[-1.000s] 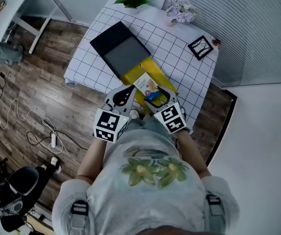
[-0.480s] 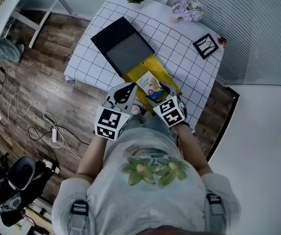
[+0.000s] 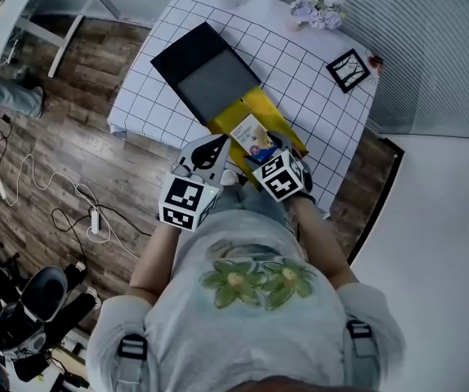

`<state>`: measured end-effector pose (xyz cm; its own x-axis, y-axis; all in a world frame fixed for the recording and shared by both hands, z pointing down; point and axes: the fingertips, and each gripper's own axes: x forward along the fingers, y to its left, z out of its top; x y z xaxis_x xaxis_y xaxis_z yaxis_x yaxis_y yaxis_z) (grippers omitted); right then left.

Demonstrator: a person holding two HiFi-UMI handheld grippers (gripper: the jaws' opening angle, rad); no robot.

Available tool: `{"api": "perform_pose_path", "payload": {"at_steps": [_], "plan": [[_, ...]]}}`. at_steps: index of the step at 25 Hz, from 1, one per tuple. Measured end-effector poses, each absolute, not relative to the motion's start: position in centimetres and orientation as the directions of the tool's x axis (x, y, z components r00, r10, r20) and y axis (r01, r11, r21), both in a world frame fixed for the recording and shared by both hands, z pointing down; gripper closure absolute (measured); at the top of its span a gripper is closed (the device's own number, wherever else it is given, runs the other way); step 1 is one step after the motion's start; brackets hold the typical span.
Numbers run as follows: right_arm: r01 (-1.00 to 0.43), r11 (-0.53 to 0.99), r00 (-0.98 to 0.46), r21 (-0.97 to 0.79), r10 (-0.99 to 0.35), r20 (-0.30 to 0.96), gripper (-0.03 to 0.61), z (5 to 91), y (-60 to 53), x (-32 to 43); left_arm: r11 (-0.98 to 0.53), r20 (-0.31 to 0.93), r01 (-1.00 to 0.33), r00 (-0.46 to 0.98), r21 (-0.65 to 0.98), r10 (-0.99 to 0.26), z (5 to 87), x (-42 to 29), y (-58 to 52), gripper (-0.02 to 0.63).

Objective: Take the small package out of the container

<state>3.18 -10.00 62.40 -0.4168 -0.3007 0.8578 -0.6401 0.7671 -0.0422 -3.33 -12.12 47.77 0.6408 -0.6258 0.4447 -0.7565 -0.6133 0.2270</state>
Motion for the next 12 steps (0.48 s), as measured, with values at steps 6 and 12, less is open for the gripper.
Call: {"api": "perform_pose_path", "payload": {"at_steps": [6,12], "plan": [[-0.639,0.768,-0.39,-0.045,-0.273,0.879,0.233,63.8,-10.2,3.2,-0.612,0.454,-0.755,0.642,0.235,-0.618,48.2,-3.4,-12.2,0.607],[-0.652,0.757,-0.362,-0.046,-0.257,0.896,0.232,65.0,-10.7,3.5,-0.611,0.461,-0.755,0.642,0.238,-0.613,48.6,-3.6,-12.3,0.607]]}}
